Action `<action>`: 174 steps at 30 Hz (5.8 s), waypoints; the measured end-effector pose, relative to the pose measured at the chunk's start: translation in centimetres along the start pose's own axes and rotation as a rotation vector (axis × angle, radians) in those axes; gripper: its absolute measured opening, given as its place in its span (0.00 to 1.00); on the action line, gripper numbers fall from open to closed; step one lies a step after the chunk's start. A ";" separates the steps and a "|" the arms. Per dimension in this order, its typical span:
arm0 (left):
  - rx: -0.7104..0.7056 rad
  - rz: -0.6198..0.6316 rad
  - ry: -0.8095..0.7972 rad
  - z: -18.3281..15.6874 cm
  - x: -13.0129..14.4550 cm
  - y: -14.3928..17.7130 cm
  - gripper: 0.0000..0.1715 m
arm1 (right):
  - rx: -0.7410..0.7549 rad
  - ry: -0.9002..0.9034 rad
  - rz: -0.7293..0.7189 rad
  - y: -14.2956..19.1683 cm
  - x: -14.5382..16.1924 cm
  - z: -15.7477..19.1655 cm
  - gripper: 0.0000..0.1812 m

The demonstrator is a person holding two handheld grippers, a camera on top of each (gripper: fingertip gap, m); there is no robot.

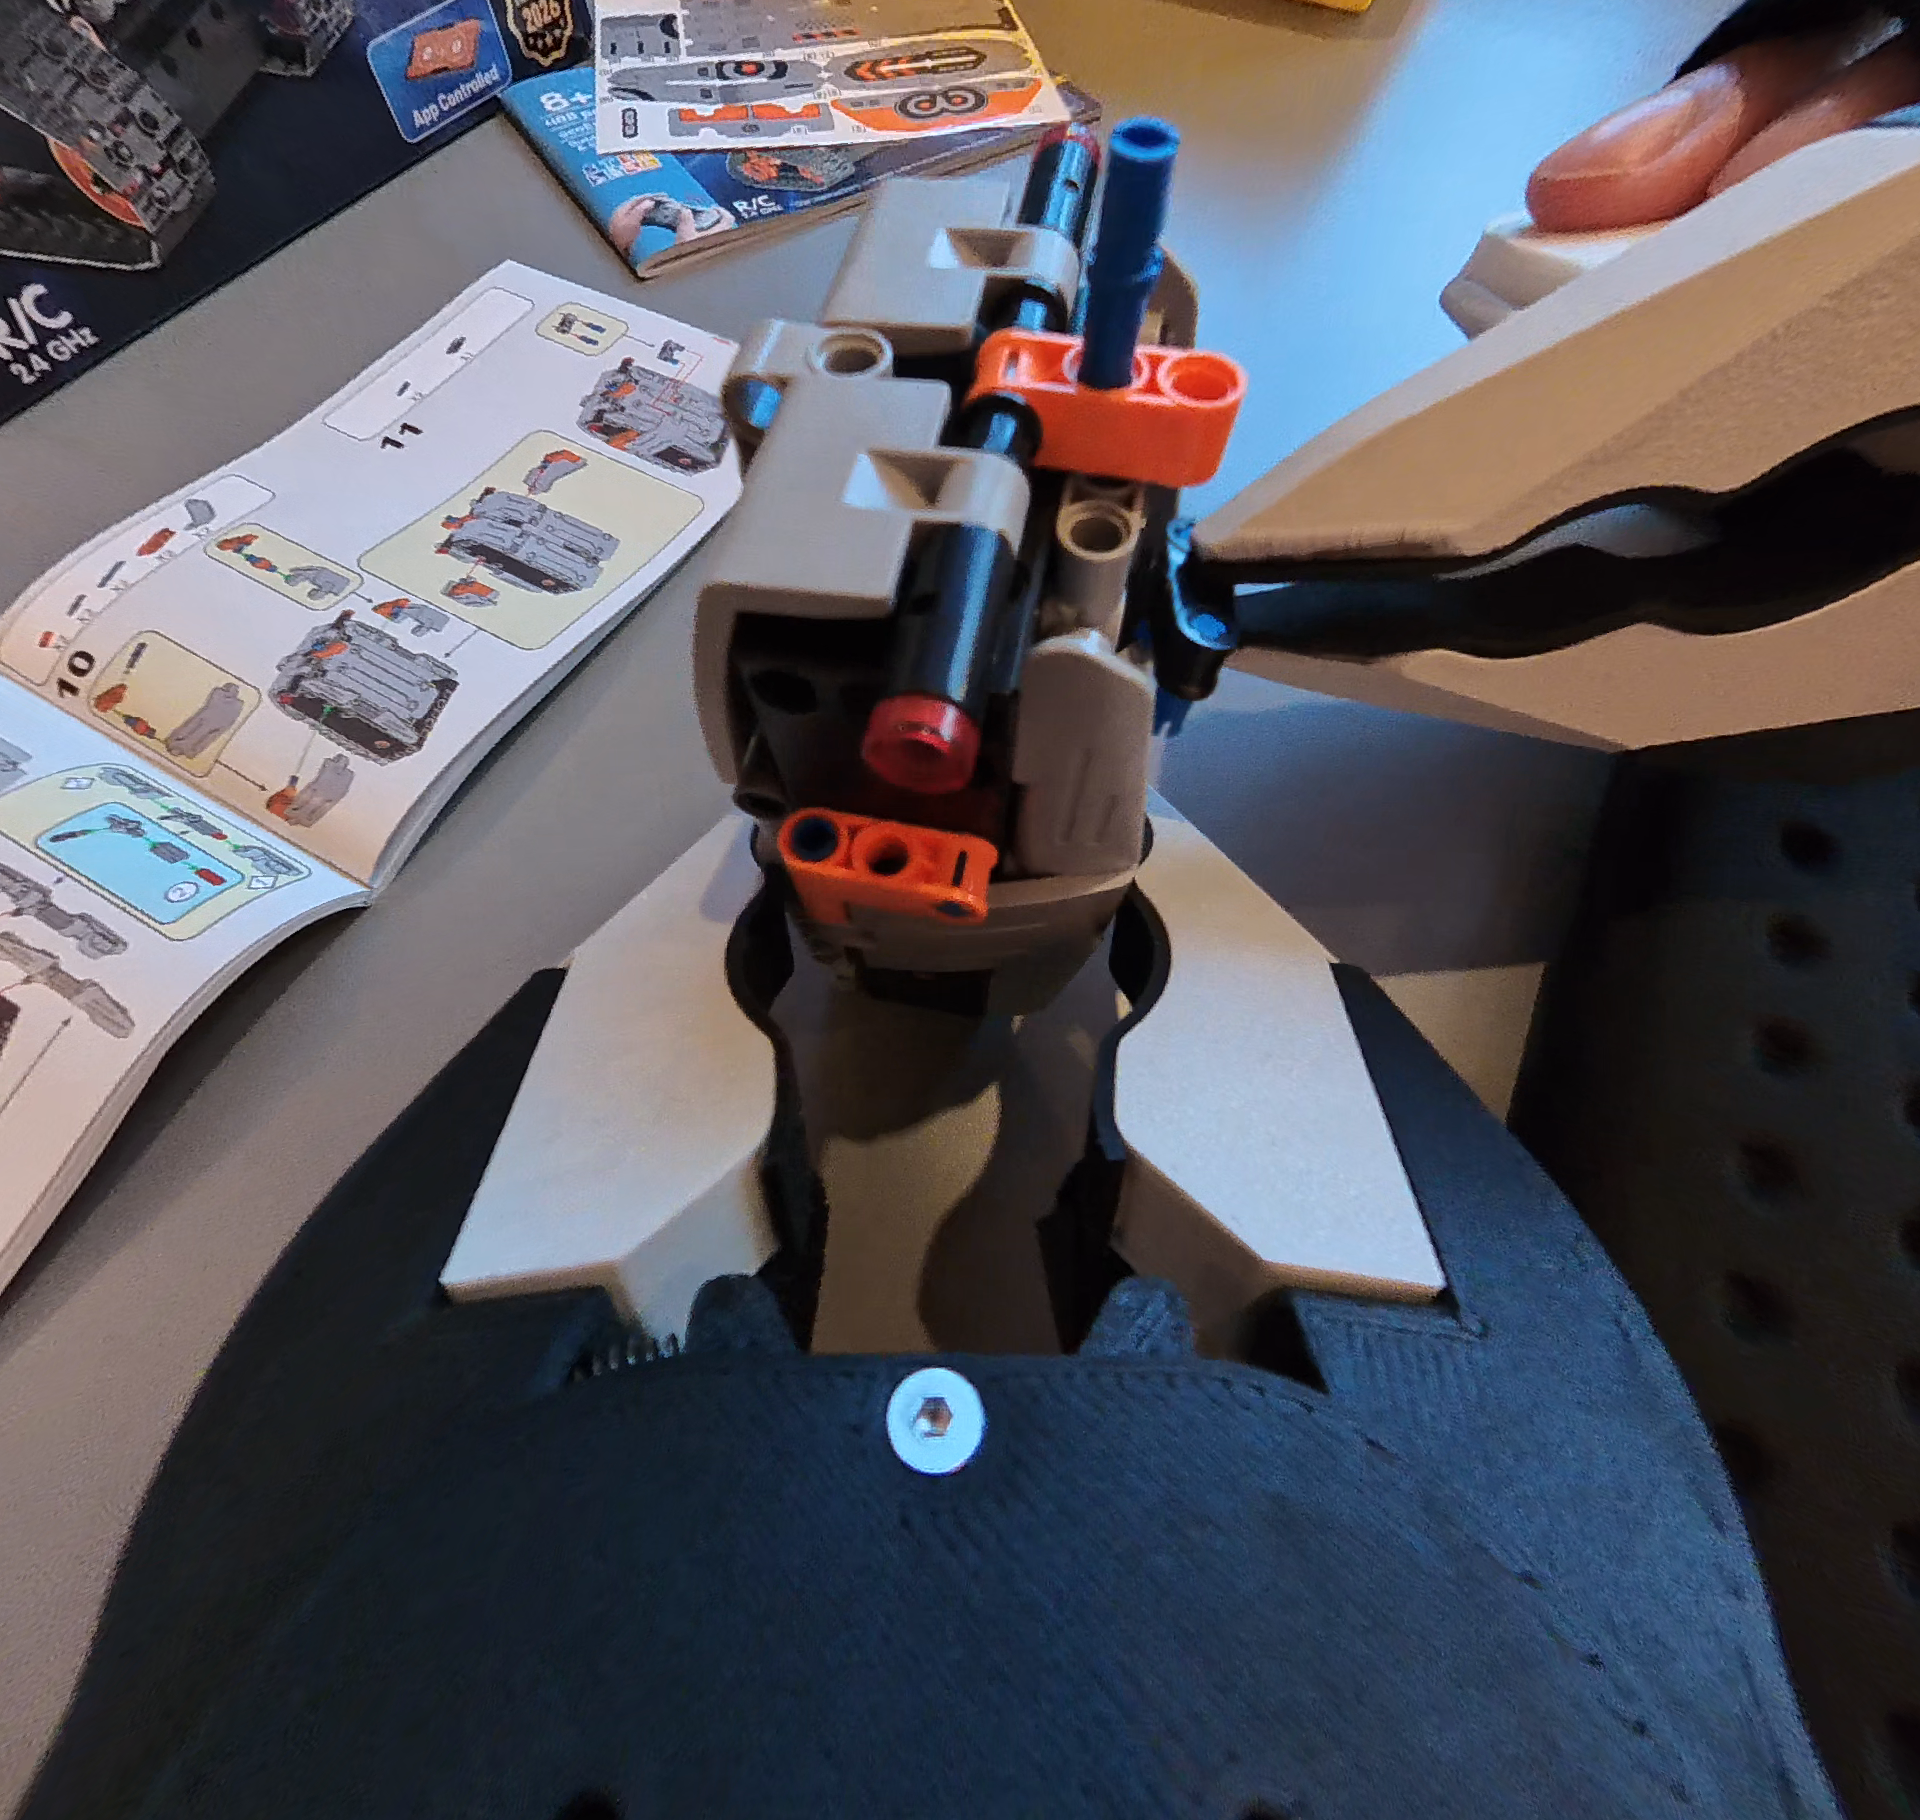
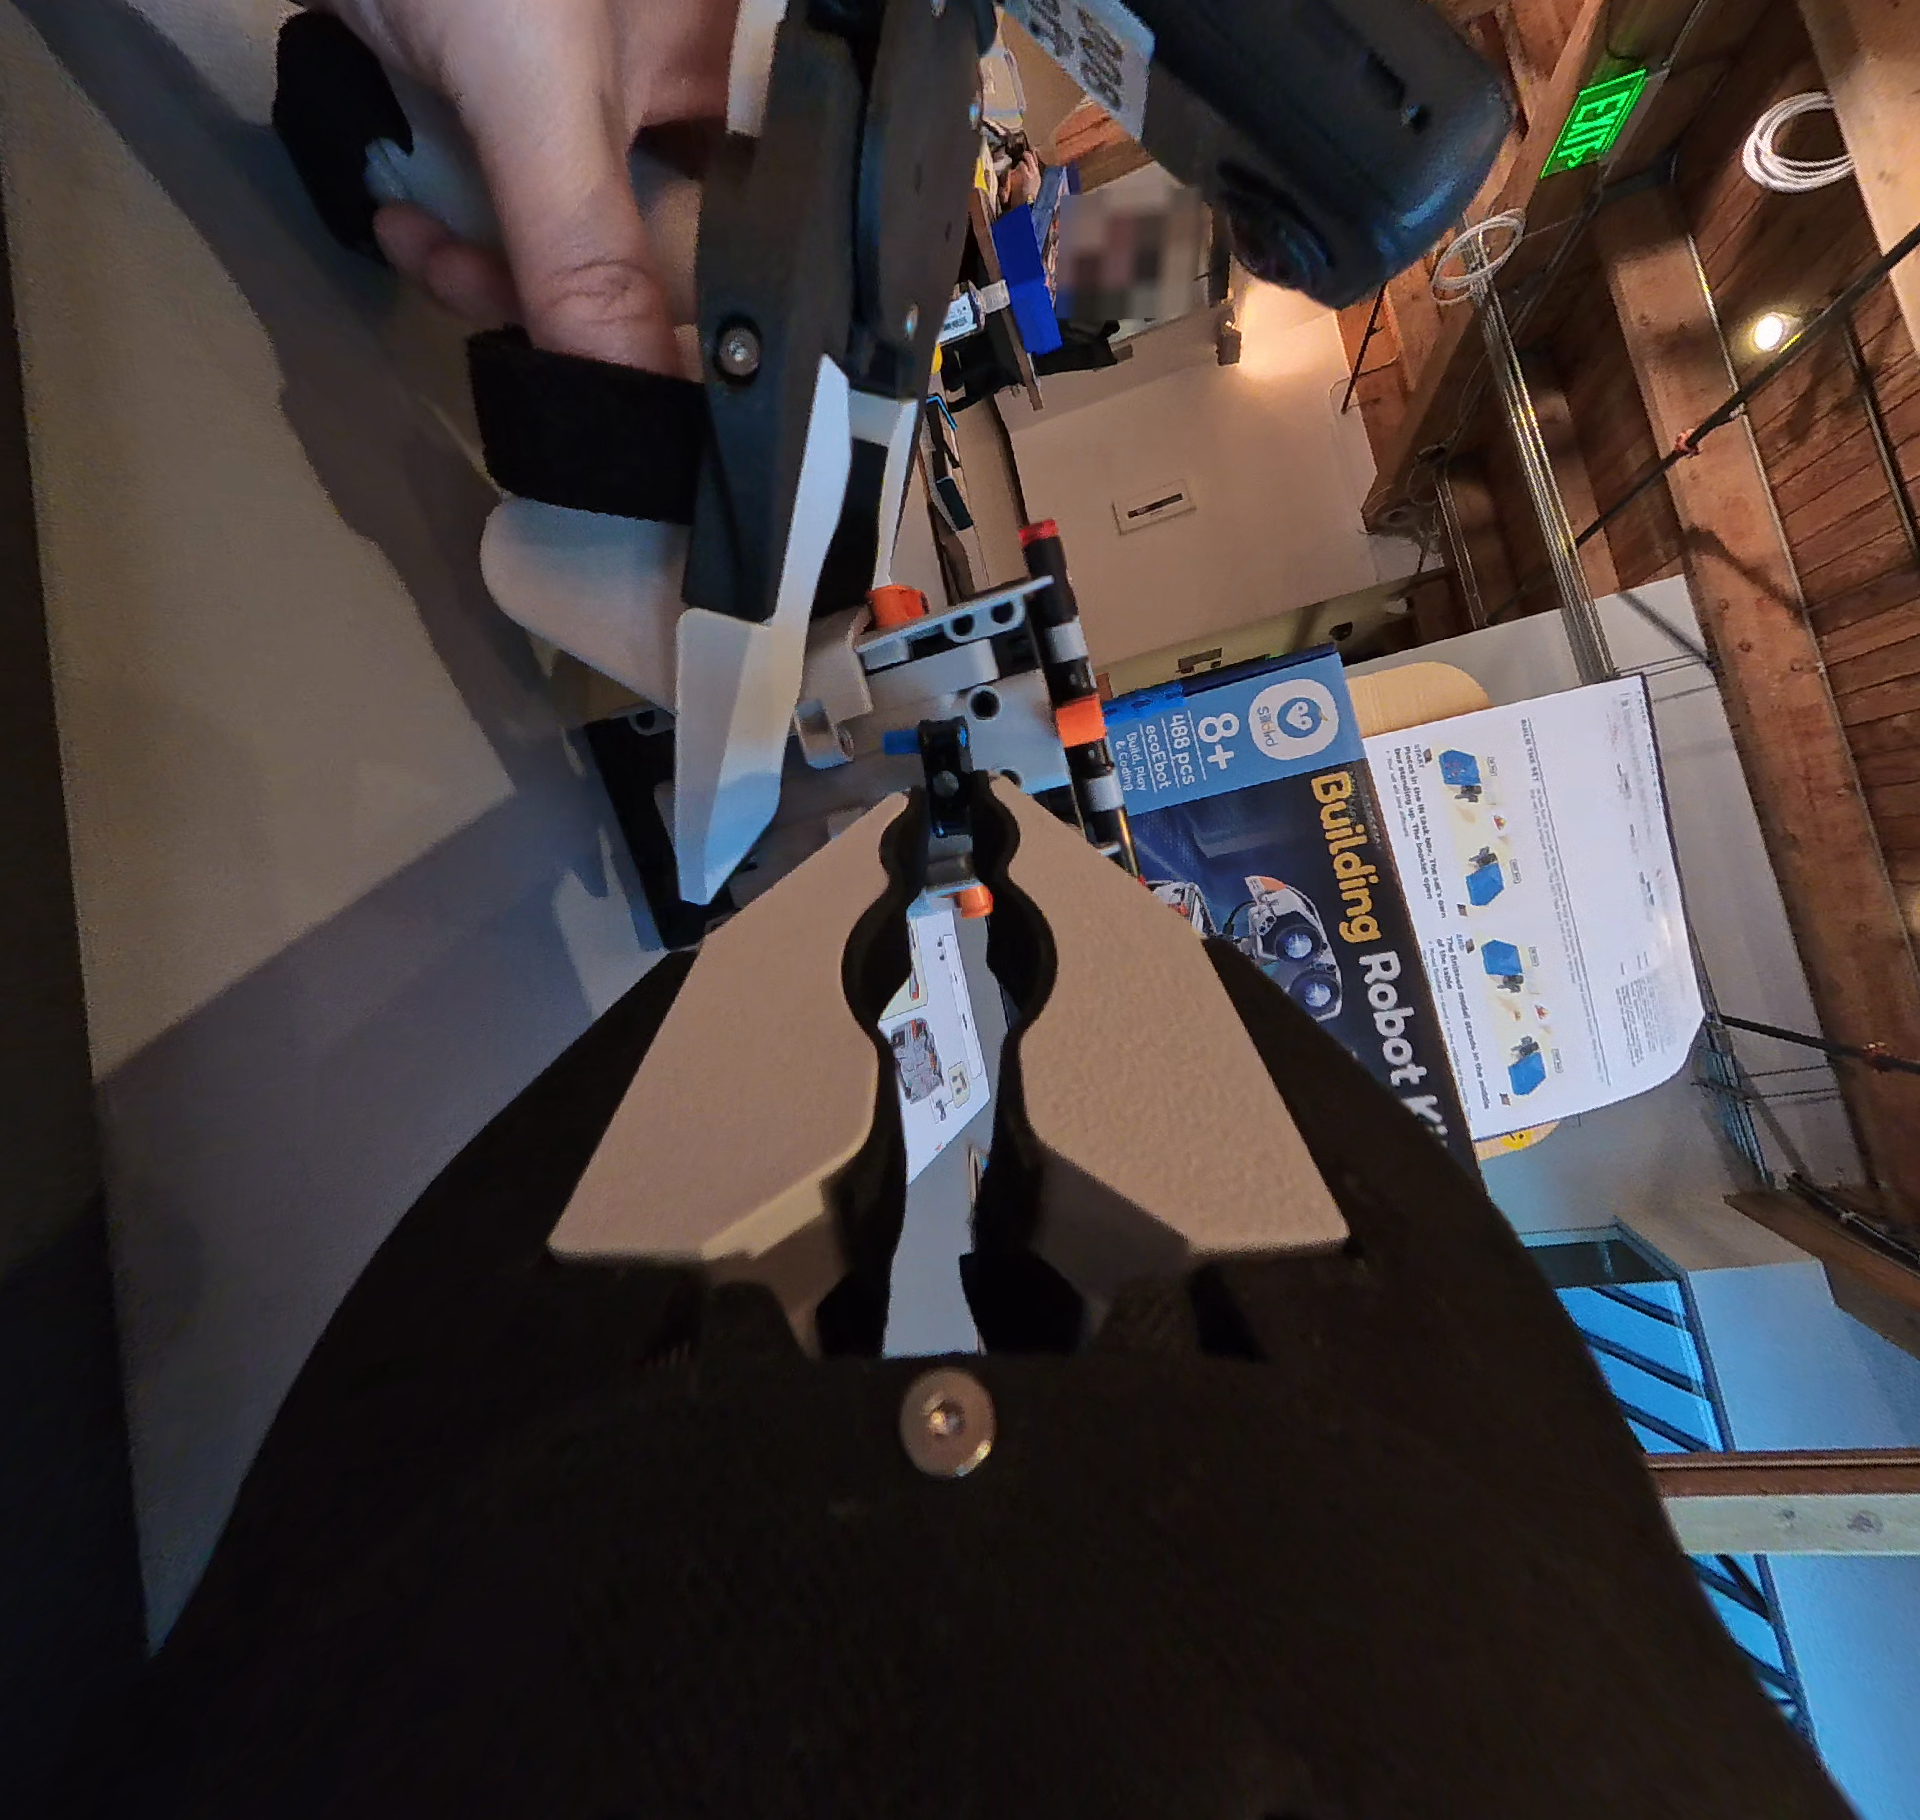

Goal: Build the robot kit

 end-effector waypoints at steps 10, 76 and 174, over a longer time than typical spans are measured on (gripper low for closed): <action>-0.011 0.013 -0.031 0.0 0.0 -0.1 0.34 | 0.000 0.101 0.007 -0.3 -0.1 0.8 0.04; -0.034 -0.105 -0.029 -0.3 -1.1 1.7 0.40 | -0.233 -0.019 -0.030 0.0 0.2 1.2 0.04; -0.132 -0.251 -0.216 -0.9 -4.0 3.9 0.34 | -0.420 -0.203 -0.029 -0.7 1.7 0.3 0.06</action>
Point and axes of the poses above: each gripper's, where its closed fingertips meet, y back along the fingers, x out of its underside, z = x × y across the jaws, the point moved 2 cm from there along y, back along the fingers, and after that the axes turned 14 degrees about x, right-handed, at the moved point
